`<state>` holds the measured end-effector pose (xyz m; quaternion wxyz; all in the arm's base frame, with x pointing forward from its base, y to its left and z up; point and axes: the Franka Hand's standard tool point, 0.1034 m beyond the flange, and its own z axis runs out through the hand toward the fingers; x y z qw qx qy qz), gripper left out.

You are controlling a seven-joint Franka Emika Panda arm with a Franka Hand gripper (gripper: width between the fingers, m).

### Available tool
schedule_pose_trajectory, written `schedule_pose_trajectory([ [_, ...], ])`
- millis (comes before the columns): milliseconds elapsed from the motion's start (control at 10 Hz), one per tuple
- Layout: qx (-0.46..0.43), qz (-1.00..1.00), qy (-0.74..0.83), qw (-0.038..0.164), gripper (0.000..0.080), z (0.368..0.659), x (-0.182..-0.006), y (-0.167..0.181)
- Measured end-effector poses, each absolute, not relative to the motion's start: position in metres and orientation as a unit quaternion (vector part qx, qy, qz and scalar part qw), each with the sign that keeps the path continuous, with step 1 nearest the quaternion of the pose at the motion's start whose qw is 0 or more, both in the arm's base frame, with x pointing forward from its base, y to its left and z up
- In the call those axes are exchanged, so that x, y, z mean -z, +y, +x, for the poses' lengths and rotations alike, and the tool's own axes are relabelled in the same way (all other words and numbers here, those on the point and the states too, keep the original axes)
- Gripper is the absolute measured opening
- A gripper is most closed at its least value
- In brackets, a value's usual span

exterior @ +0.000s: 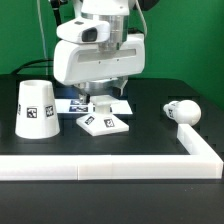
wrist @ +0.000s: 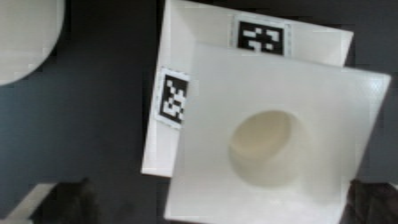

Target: Assemble lamp

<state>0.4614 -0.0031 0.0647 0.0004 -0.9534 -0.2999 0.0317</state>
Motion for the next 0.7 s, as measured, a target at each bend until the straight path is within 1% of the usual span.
schedule_pose_trajectory([
  [700, -0.046, -0.952, -0.302, 0.007, 0.0700, 0.444, -0.046, -0.002],
])
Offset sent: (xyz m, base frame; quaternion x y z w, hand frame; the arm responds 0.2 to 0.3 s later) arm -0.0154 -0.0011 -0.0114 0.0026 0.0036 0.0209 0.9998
